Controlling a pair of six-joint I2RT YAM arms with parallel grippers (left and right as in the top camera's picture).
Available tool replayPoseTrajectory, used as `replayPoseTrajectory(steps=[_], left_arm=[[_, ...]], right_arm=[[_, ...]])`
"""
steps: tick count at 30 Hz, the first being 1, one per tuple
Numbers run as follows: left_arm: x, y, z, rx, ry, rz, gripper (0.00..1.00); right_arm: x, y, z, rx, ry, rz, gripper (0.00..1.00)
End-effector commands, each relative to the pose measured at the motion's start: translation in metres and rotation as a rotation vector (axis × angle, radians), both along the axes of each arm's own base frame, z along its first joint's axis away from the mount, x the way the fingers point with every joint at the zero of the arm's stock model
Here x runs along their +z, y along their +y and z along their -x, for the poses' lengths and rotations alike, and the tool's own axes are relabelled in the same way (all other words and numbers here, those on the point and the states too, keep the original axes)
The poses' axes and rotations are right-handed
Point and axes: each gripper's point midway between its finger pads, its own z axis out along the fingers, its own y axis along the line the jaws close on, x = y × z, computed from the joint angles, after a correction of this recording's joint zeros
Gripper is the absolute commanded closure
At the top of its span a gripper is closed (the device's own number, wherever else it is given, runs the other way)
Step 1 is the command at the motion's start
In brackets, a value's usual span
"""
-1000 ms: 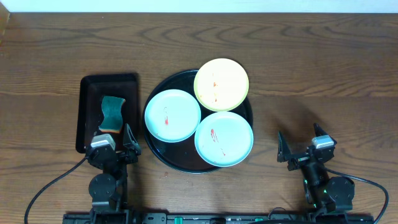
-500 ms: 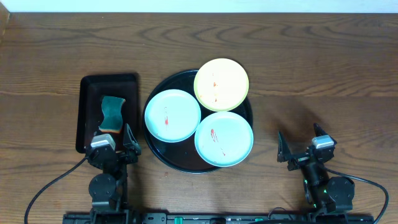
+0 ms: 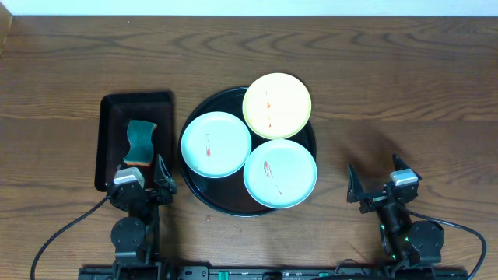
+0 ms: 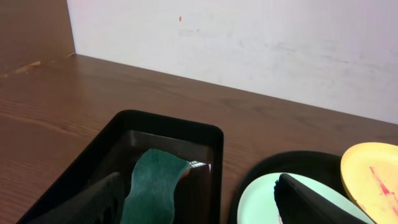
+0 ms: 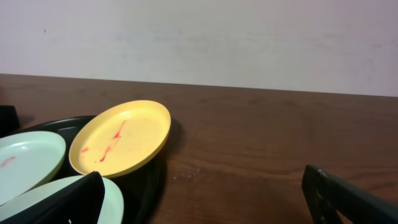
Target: Clean dirty plates on tray and stack at the side
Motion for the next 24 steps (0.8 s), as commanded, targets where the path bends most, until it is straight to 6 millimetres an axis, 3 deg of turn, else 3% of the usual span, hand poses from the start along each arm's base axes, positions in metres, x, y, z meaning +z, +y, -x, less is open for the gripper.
replayPoseTrajectory(steps=[1,24], left_arm=[[-0.0183,0.0018,0.0006,0.009,0.051,-0.001,0.23],[-0.0174,-0.0016,-0.0001,-0.011,0.046,0.006,0.22]], right_arm=[[-0.0019,0.0019,0.0003,0.006,0.007,-0.002,0.01],[0.0010,-0.0038,-0.0012,-0.028,-0.005,-0.001,0.01]])
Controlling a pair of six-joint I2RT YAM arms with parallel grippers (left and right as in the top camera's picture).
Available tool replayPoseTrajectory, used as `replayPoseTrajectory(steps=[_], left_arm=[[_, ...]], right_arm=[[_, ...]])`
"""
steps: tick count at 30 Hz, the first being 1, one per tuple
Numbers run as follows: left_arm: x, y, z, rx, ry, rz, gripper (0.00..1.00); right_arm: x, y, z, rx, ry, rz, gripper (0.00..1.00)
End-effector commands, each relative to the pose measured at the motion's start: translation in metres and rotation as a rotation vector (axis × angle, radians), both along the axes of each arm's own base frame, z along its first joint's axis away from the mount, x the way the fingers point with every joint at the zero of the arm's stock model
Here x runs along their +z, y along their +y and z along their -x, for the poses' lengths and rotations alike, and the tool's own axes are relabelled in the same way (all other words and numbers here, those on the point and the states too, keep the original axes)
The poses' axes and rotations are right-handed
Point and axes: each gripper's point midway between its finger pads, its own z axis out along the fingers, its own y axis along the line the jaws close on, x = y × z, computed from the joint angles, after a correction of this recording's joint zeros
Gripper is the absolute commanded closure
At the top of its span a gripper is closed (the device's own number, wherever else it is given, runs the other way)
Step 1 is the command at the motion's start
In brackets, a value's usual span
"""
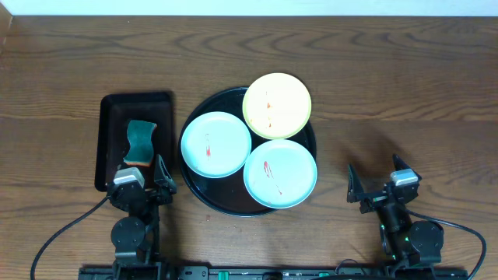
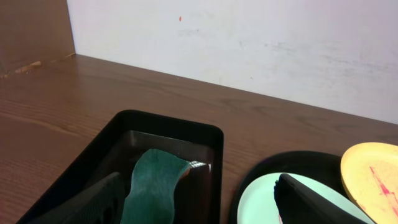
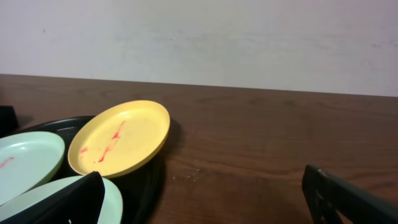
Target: Clean dirty plates on tray and stack at the side
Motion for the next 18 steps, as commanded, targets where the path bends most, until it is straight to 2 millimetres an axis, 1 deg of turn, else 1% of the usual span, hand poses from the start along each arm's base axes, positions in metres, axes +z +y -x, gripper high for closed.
replayPoseTrajectory(steps=[1,4,10,12,14,16,17,18], left_arm=[[-0.017,-0.003,0.000,-0.021,0.044,0.006,0.23],[-0.012,-0.007,0.000,-0.040,0.035,0.008,0.22],[0.028,-0.008,0.003,-0.045,-0.013,0.006,0.22],[0.036,-0.008,0.004,-0.048,0.012,0.008,0.23],[0.040,-0.008,0.003,-0.049,0.055,0.010,0.22],[0.045,-0.012,0.001,-0.071,0.105,0.015,0.22],[0.052,-0.017,-0.003,-0.102,0.147,0.023,0.22],[0.056,-0.020,-0.005,-0.116,0.161,0.027,0.22]], right_arm=[[0.001,-0.003,-0.001,-0.023,-0.005,-0.002,0.01],[0.001,-0.003,-0.001,-0.023,-0.007,-0.002,0.01],[0.014,-0.003,-0.001,-0.024,-0.052,-0.019,0.01],[0.023,-0.003,0.000,-0.025,-0.065,-0.066,0.01],[0.033,-0.003,0.001,-0.025,-0.079,-0.105,0.01],[0.044,-0.003,0.003,-0.023,-0.098,-0.115,0.01],[0.054,-0.004,0.005,-0.022,-0.118,-0.117,0.01],[0.060,-0.004,0.006,-0.021,-0.130,-0.118,0.01]])
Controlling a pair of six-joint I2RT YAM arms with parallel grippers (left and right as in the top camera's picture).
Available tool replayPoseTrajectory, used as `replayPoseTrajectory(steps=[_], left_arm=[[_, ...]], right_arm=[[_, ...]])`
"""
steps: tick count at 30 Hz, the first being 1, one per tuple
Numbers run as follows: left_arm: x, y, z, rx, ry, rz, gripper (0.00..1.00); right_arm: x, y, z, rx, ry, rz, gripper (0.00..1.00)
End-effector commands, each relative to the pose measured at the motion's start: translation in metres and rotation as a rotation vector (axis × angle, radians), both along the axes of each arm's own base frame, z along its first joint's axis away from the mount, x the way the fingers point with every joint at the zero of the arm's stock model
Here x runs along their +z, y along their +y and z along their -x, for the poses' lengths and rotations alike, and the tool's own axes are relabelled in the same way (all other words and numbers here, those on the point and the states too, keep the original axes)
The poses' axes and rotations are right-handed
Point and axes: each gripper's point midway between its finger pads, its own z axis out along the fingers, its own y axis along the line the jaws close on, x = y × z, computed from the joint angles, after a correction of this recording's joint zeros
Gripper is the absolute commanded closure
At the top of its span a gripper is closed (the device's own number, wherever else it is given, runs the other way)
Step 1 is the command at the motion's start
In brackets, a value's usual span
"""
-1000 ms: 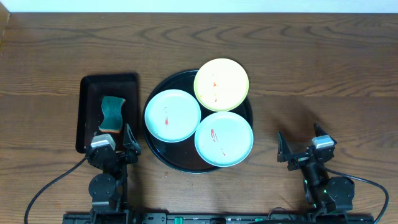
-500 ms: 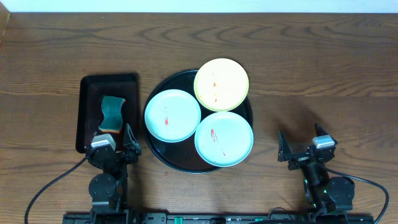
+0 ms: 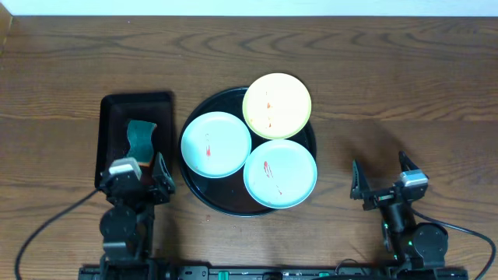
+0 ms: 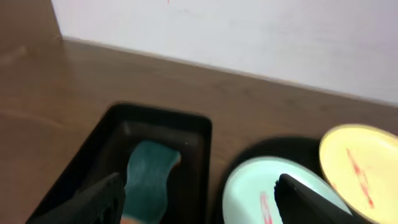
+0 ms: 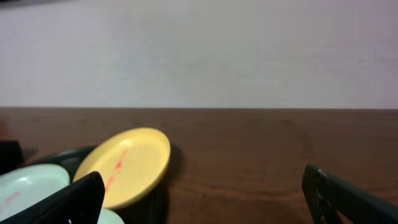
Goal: Clean dirty plates on tray and stack at the side
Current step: 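Reach the left gripper to the sponge and the right gripper toward the plates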
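A round black tray (image 3: 199,194) holds three plates with red smears: a yellow one (image 3: 277,104) at the back, a pale green one (image 3: 215,145) at the left, another pale green one (image 3: 280,173) at the front right. A green sponge (image 3: 140,136) lies in a black rectangular bin (image 3: 109,109). My left gripper (image 3: 140,175) hangs open over the bin's near end, with nothing between its fingers. My right gripper (image 3: 381,187) is open over bare wood, right of the tray. The left wrist view shows the sponge (image 4: 149,177) and the left green plate (image 4: 267,193); the right wrist view shows the yellow plate (image 5: 127,165).
The wooden table (image 3: 405,85) stretches bare to the right of the tray and along the back. A white wall (image 5: 199,50) runs behind the table's far edge. Cables trail from both arm bases at the front edge.
Both arms have shifted a little. The left wrist camera looks from higher and further left. The right wrist view has tilted up, showing more wall. Plates and sponge lie as before.
At both earlier moments the arms rested open at the table's front, the left by the bin, the right beside the tray, with nothing changing between them. Now both wrists have lifted slightly, still open and empty. The three smeared plates stay on the tray.
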Motion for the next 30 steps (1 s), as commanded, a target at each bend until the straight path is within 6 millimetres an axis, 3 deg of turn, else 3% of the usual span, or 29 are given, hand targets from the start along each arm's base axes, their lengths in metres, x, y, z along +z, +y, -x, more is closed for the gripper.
replayPoseTrajectory(steps=[1,6,10,18,25,28,30], left_arm=[[0.029,-0.013,-0.009,-0.074,0.036,0.023,0.22],[0.057,-0.028,-0.022,-0.159,0.149,0.059,0.22],[0.070,-0.028,-0.027,-0.156,0.282,0.068,0.22],[0.089,-0.028,-0.039,-0.151,0.563,0.089,0.22],[0.102,-0.033,-0.044,-0.184,0.733,0.106,0.22],[0.104,-0.045,-0.050,-0.245,0.746,0.152,0.22],[0.102,-0.043,-0.055,-0.237,0.746,0.145,0.22]], right_arm=[[0.039,0.001,0.007,0.006,-0.070,-0.044,0.01],[0.069,0.001,0.015,0.014,-0.091,-0.045,0.01],[0.085,0.002,0.013,0.013,-0.036,-0.040,0.01],[0.121,0.013,-0.016,0.060,0.138,-0.029,0.01],[0.126,0.039,-0.042,0.204,0.391,-0.040,0.01],[0.123,0.050,-0.052,0.263,0.530,-0.041,0.01],[0.119,0.055,-0.064,0.291,0.629,-0.037,0.01]])
